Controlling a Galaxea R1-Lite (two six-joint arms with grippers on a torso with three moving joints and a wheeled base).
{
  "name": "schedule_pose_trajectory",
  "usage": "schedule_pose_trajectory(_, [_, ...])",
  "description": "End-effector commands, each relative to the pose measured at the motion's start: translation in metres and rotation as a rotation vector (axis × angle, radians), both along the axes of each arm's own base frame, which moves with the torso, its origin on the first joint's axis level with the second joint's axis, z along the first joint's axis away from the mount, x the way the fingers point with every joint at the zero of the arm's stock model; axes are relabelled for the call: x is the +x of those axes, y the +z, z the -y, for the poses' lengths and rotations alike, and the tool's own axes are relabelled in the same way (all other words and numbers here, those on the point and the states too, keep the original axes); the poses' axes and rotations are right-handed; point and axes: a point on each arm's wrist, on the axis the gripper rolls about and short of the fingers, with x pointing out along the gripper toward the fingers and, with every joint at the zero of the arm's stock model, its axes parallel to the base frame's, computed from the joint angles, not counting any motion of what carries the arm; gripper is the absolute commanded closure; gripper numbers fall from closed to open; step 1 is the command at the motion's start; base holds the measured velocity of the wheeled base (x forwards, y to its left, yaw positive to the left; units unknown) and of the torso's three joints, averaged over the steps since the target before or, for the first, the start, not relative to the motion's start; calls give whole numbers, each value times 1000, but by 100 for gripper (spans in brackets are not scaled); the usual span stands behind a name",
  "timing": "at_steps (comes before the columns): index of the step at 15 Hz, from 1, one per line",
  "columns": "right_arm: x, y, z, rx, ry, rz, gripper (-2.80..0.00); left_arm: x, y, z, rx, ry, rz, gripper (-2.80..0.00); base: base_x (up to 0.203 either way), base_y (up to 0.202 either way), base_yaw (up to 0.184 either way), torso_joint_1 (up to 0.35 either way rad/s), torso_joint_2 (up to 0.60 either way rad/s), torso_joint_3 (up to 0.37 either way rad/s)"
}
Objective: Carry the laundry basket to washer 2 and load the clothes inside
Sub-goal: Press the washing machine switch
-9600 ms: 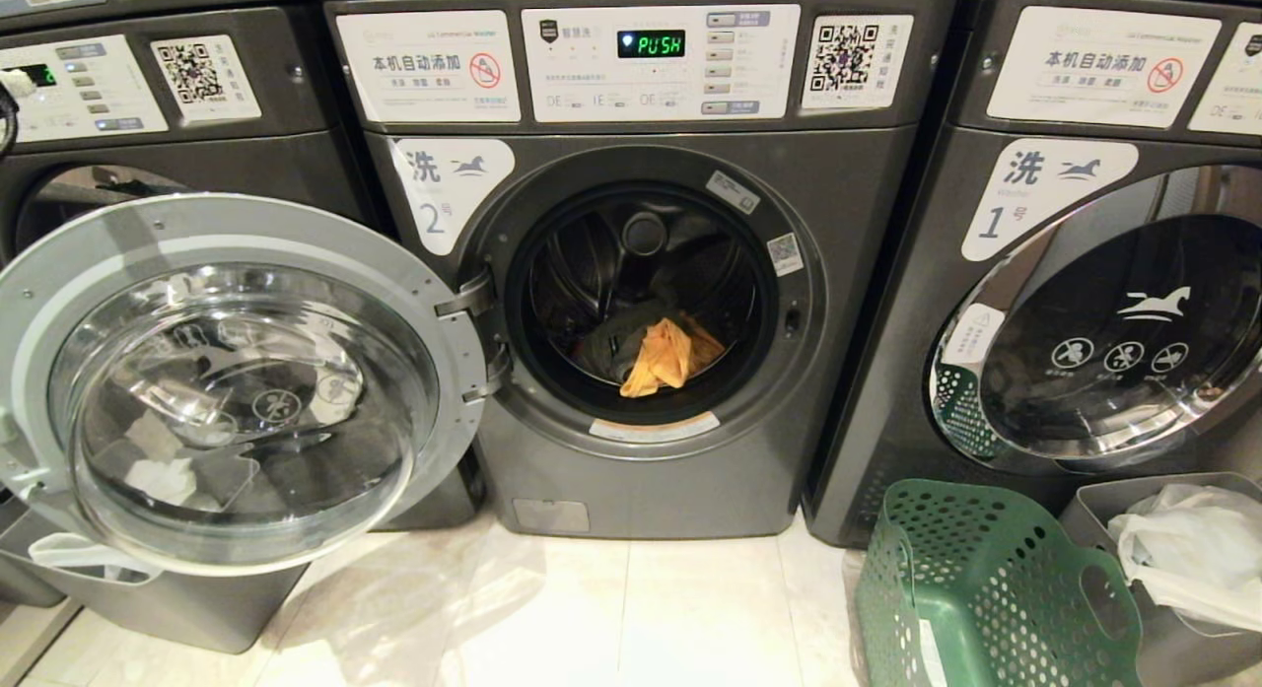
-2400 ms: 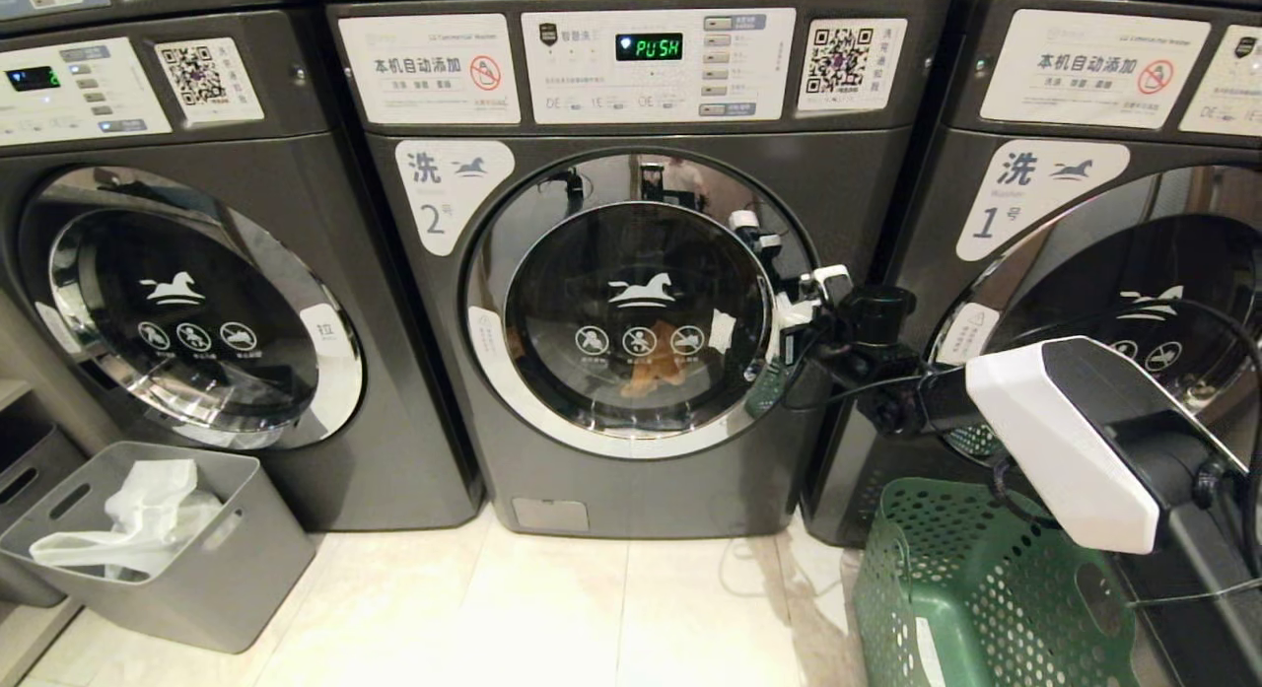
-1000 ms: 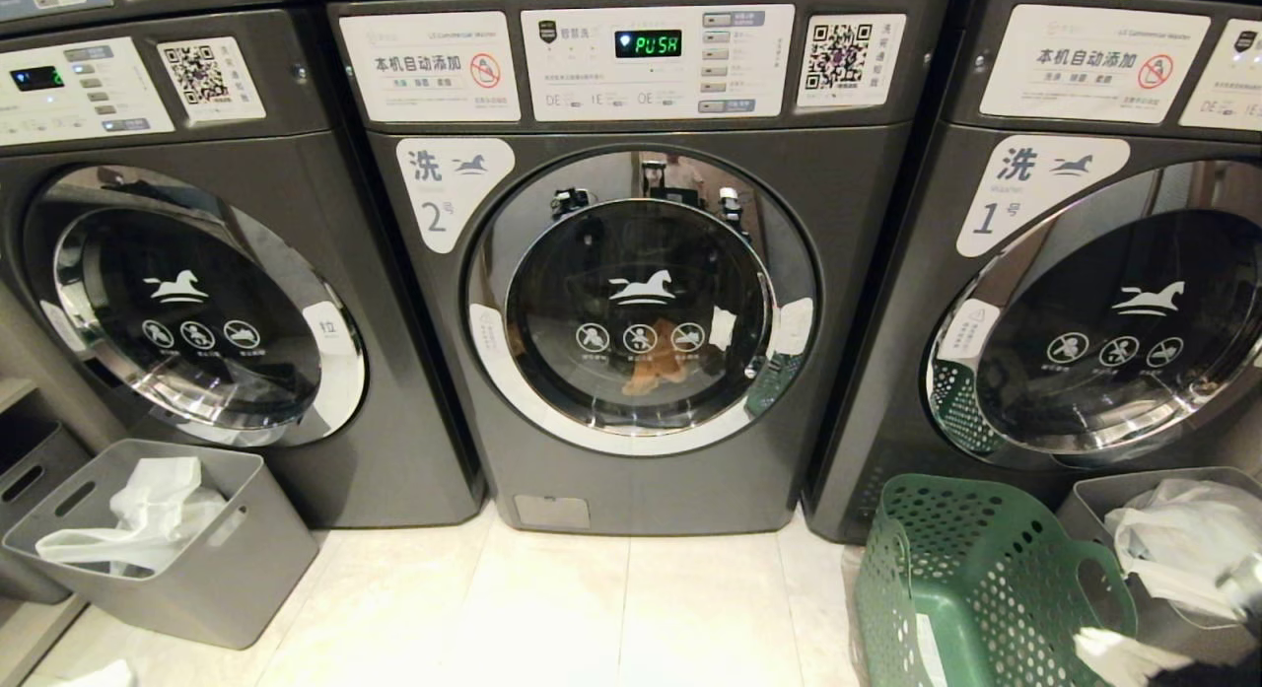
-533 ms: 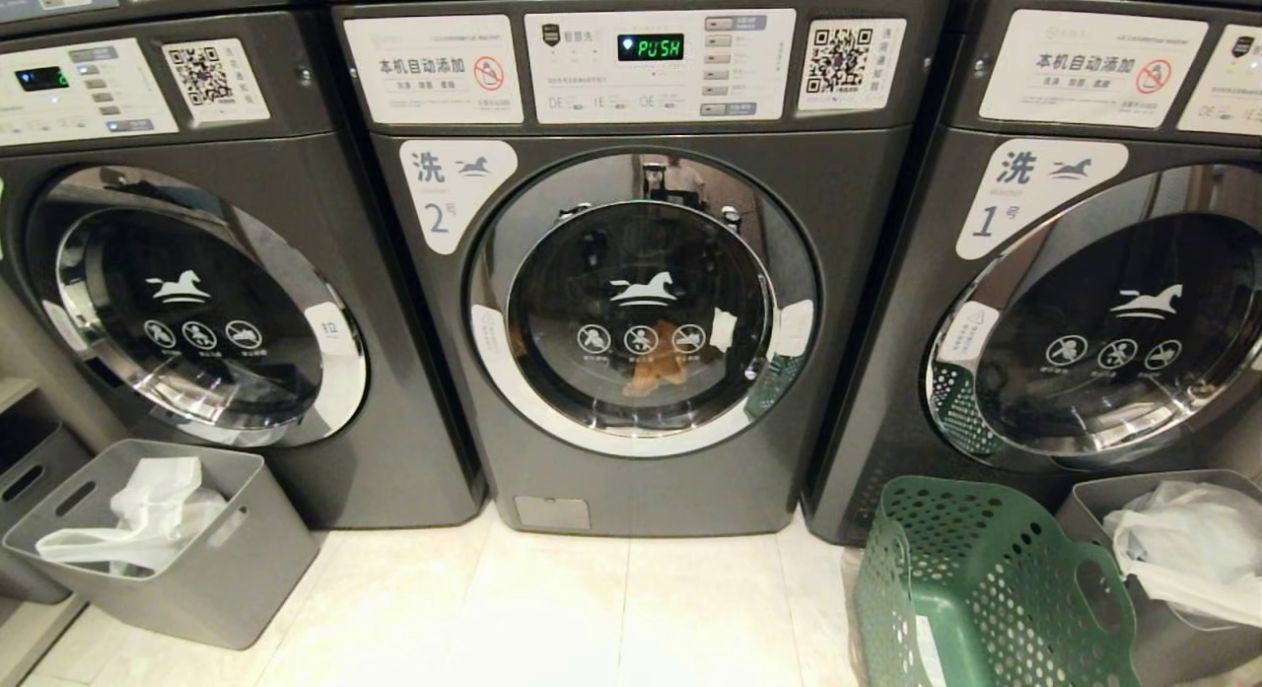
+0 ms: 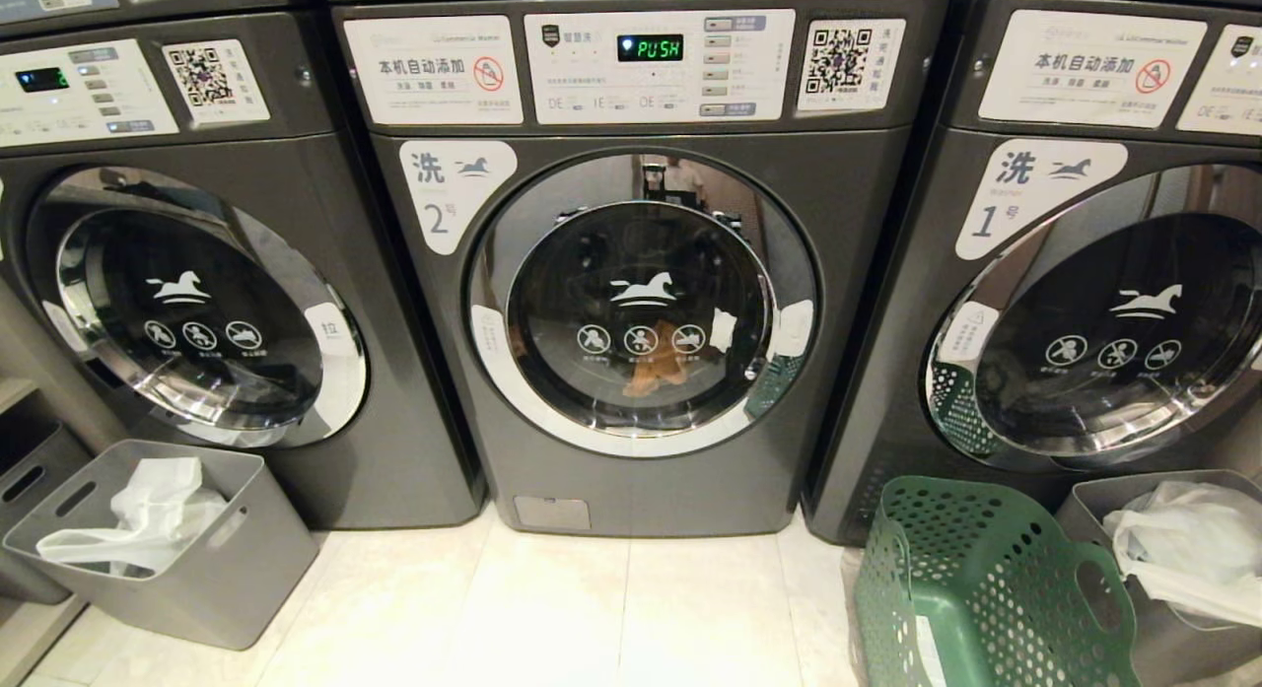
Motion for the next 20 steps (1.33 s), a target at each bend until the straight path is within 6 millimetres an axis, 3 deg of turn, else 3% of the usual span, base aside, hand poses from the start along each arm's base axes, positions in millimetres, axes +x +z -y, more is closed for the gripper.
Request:
schedule_pose_trajectory(1, [-7, -1, 0, 2, -33, 91, 0, -6, -4, 0, 3, -33, 54, 0, 0, 0, 0, 0, 0, 0])
schedule_pose_trajectory(5, [-19, -5, 0, -6, -15, 249, 0, -19, -9, -1, 6, -25, 218, 0, 0, 0, 0, 0, 0, 0])
schedule_pose_trajectory(8, [-16, -6, 0, -6, -6, 345, 0, -19, -10, 0, 34, -30, 261, 0, 0, 0, 0, 0, 0, 0])
schedule_pose_trajectory(20, [-15, -7, 0, 19, -14, 355, 0, -19, -10, -1, 39, -26, 260, 0, 0, 0, 0, 0, 0, 0])
